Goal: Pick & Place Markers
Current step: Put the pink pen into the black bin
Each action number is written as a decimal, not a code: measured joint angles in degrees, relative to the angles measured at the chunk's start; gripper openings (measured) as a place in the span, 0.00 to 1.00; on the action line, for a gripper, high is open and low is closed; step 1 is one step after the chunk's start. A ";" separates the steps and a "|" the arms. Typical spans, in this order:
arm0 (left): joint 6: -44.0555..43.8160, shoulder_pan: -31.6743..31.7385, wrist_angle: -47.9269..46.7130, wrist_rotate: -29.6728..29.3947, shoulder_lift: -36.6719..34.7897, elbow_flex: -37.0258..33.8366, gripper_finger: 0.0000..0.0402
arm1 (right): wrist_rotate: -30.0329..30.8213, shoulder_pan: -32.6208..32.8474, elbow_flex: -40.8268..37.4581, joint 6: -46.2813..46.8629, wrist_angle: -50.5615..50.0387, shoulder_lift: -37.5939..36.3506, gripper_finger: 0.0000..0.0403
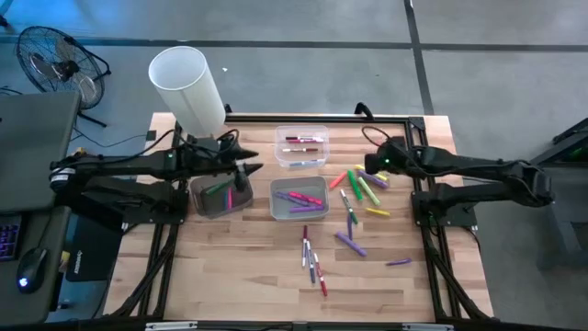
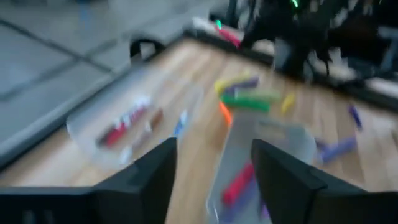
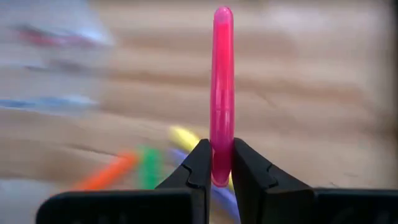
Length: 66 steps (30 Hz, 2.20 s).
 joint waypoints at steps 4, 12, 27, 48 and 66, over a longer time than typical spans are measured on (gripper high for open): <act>0.21 0.02 14.58 1.37 3.74 0.02 0.60 | 1.80 5.73 4.76 -11.16 12.41 -1.55 0.08; 1.26 0.02 31.74 9.66 8.43 4.22 0.61 | 0.84 16.47 14.59 -34.23 38.54 6.59 0.08; 3.18 0.00 22.99 15.36 18.49 20.22 0.61 | -3.37 21.87 39.68 -56.91 37.33 29.05 0.08; 3.14 0.07 23.08 16.41 18.64 20.31 0.09 | -2.37 21.07 39.84 -56.42 37.74 29.48 0.09; 5.02 3.85 -27.70 2.95 4.34 24.93 0.11 | 0.59 21.82 39.82 -31.57 8.31 26.85 0.32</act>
